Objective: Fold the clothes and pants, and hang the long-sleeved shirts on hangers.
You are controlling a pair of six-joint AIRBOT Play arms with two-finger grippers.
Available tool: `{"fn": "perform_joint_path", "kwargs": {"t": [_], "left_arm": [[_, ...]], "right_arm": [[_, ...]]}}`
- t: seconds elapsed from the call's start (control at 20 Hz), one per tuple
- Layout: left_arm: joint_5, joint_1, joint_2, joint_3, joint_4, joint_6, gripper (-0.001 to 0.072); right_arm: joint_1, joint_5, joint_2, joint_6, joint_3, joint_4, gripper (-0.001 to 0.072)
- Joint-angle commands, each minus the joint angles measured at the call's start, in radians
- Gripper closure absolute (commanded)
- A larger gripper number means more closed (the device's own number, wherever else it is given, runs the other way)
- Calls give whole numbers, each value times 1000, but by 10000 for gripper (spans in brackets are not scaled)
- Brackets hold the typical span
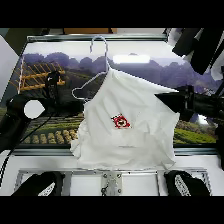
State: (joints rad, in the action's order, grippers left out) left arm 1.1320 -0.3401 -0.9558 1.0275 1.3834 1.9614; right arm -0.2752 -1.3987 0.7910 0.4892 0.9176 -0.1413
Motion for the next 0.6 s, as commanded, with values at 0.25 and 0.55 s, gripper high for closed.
{"fn": "perform_joint_path", "kwargs": {"t": [0.25, 0.55], "left_arm": [[-73, 16, -32, 8, -76, -63, 692], [-61, 11, -32, 90, -76, -81, 692]], "right_arm": [[4, 64, -40, 43, 0, 100, 696], [5, 60, -43, 86, 0, 60, 696]]}}
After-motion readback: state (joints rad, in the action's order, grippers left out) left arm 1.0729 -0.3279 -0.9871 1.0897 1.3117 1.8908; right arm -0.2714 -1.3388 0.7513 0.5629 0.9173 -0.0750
